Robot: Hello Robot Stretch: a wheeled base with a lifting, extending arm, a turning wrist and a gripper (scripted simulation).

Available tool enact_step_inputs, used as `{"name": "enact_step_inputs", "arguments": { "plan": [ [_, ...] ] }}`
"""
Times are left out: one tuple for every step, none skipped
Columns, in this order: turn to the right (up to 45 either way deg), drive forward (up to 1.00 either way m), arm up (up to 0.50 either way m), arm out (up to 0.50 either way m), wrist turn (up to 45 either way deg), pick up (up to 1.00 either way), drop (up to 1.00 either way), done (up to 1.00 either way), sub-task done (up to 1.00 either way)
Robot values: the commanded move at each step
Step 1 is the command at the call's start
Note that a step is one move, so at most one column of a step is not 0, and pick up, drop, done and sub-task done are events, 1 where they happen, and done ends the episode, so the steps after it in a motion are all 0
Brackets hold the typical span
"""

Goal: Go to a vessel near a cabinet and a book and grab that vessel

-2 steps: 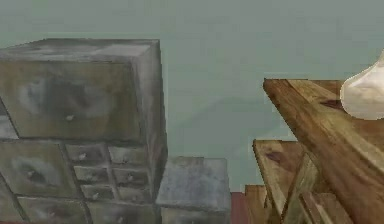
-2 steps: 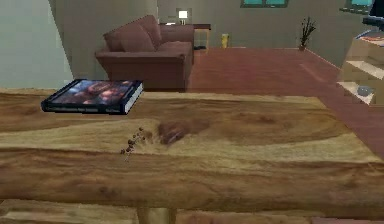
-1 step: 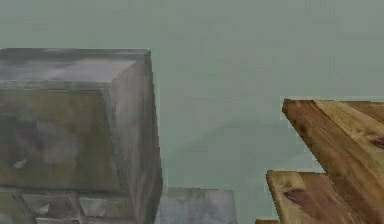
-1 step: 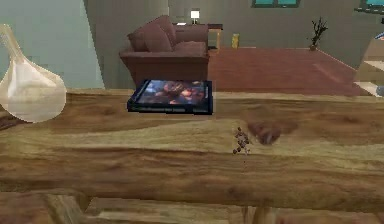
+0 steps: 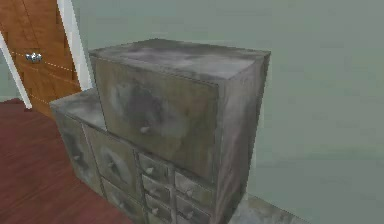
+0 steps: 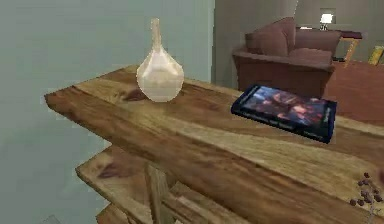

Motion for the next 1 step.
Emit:
{"name": "enact_step_inputs", "arguments": {
  "plan": [
    [-3.0,0.0,0.0,0.0,0.0,0.0,0.0,0.0,0.0]
  ]
}}
